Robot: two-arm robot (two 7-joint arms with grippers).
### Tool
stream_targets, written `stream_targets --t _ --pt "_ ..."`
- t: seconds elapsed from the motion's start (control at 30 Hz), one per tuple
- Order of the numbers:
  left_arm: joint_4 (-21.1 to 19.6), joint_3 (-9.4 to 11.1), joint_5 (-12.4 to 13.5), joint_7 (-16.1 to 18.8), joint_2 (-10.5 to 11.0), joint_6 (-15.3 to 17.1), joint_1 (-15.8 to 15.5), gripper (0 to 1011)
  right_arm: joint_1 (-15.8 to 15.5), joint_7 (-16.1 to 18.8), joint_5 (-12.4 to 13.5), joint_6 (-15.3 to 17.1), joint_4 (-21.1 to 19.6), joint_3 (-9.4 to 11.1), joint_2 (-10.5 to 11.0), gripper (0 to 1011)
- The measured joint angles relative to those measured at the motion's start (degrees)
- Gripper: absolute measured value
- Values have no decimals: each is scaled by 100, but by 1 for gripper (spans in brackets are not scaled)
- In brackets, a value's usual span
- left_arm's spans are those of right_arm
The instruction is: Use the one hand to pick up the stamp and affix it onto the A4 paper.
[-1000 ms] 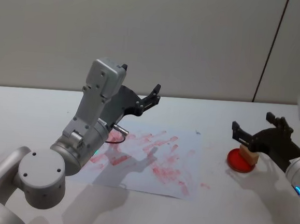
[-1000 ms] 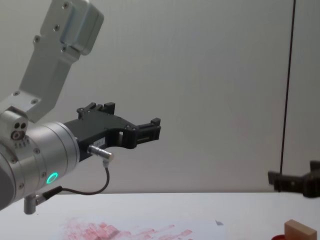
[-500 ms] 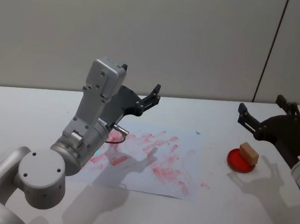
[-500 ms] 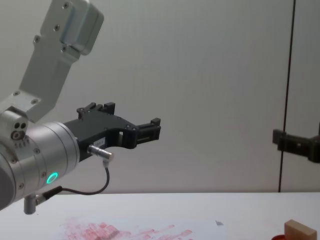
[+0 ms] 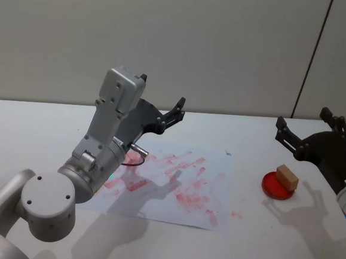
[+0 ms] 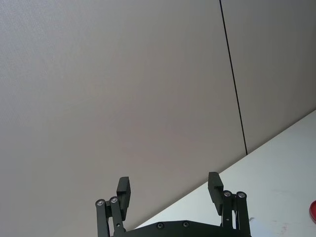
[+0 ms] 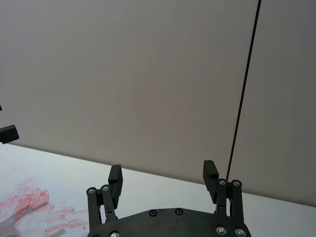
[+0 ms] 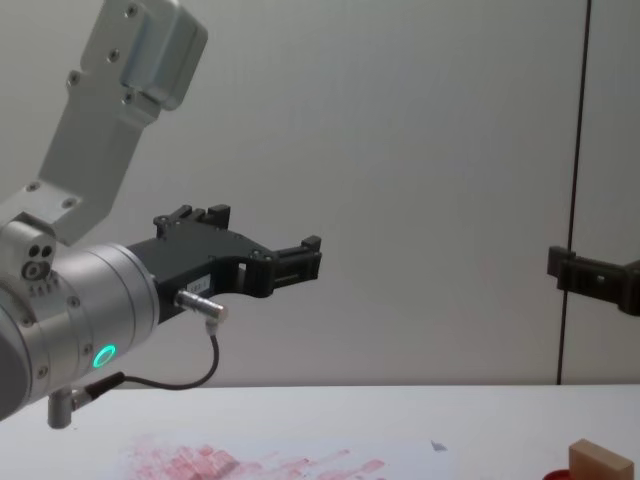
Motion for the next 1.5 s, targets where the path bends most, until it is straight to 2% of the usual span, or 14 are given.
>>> stream_targets --t 0.3,0.53,0.77,0.9,1.17,1.5 --pt "0 0 0 0 0 0 0 1001 -4 4 15 0 -4 11 2 1001" --pt "0 0 0 0 0 0 0 1002 -105 1 147 71 -114 70 85 1001" --pt "0 0 0 0 0 0 0 1001 -368 -120 325 367 -320 177 293 1001" --pt "0 0 0 0 0 0 0 1001 -478 -202 331 547 -374 222 389 1001" --pt "0 0 0 0 0 0 0 1001 -444 -258 151 877 -244 242 429 1001" --pt "0 0 0 1 0 0 0 1001 -6 -35 -240 1177 297 118 202 1001"
